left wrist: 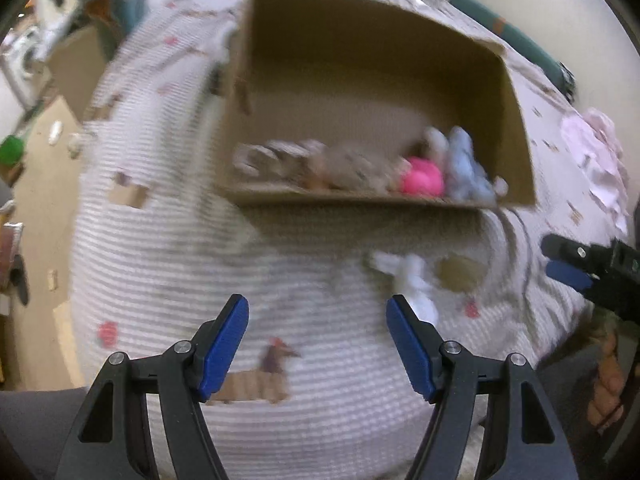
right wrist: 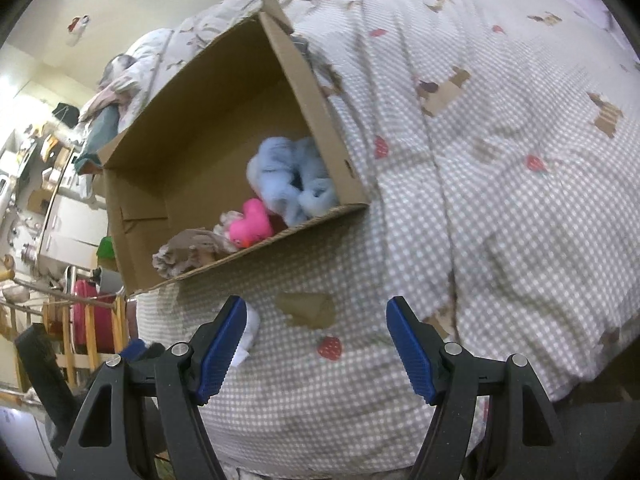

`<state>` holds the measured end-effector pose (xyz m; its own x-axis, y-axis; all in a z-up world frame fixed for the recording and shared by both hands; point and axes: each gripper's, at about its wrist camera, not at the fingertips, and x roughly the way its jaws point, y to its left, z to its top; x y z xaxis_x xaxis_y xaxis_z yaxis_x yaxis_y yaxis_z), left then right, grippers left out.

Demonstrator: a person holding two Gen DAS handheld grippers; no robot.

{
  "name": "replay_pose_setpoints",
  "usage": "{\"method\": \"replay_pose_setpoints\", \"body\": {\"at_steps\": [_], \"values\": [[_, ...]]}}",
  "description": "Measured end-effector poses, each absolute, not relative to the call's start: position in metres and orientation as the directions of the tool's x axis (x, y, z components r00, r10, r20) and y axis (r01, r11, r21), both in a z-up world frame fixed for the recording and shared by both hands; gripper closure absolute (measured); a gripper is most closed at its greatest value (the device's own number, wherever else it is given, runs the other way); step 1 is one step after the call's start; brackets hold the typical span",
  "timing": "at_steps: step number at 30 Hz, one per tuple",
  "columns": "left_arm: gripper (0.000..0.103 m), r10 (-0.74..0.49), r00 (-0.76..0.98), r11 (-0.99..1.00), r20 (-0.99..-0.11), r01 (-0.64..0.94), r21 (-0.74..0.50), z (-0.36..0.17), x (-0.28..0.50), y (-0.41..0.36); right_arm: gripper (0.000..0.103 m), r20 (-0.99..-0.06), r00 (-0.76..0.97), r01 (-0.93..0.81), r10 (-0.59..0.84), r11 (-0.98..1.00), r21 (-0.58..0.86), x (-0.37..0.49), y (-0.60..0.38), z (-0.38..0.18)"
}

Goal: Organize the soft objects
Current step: 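Grasp the white cloth with the left gripper and lift it, then grasp the tan translucent block with the right gripper while the left holds the white cloth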

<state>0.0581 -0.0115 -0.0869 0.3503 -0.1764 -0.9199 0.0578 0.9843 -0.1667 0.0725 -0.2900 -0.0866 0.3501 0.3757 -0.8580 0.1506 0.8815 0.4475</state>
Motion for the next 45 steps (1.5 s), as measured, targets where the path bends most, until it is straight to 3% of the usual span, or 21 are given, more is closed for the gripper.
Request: {"method": "replay_pose_setpoints", "body": {"at_steps": [8, 10, 11, 12, 14, 27, 34, 39, 45], "values": [[0.034, -0.251, 0.275, 0.962, -0.928, 0.175, -0.208, -0.107, 0.075, -0.07, 0.026, -0.872, 0.336, 0.16, 0.356, 0.891, 0.426, 0.07, -0.293, -0.092], [0.039, -0.265, 0.232, 0.958, -0.936, 0.176, -0.228, -0.119, 0.081, -0.078, 0.026, -0.876, 0.331, 0.162, 0.35, 0.894, 0.419, 0.07, -0.294, -0.094], [0.049, -0.272, 0.209, 0.955, -0.939, 0.178, -0.237, -0.125, 0.083, -0.081, 0.026, -0.878, 0.329, 0.165, 0.348, 0.894, 0.416, 0.071, -0.293, -0.095], [0.07, -0.275, 0.182, 0.953, -0.944, 0.179, -0.244, -0.133, 0.086, -0.083, 0.026, -0.878, 0.328, 0.169, 0.349, 0.893, 0.418, 0.071, -0.294, -0.095], [0.094, -0.27, 0.144, 0.955, -0.952, 0.165, -0.246, -0.146, 0.088, -0.083, 0.026, -0.878, 0.324, 0.174, 0.352, 0.89, 0.421, 0.072, -0.294, -0.098], [0.097, -0.232, 0.229, 0.969, -0.945, 0.142, -0.204, -0.093, 0.073, -0.058, 0.026, -0.87, 0.313, 0.153, 0.381, 0.884, 0.442, 0.079, -0.286, -0.102], [0.097, -0.22, 0.302, 0.974, -0.928, 0.125, -0.19, -0.036, 0.068, -0.025, 0.026, -0.837, 0.288, 0.163, 0.466, 0.837, 0.522, 0.086, -0.278, -0.107], [0.097, -0.221, 0.32, 0.975, -0.921, 0.09, -0.202, -0.029, 0.052, -0.001, 0.026, -0.827, 0.262, 0.146, 0.497, 0.827, 0.543, 0.095, -0.264, -0.112], [0.097, -0.207, 0.317, 0.978, -0.926, 0.043, -0.204, -0.053, 0.045, 0.009, 0.027, -0.928, 0.191, 0.043, 0.319, 0.942, 0.333, 0.112, -0.227, -0.131]]}}
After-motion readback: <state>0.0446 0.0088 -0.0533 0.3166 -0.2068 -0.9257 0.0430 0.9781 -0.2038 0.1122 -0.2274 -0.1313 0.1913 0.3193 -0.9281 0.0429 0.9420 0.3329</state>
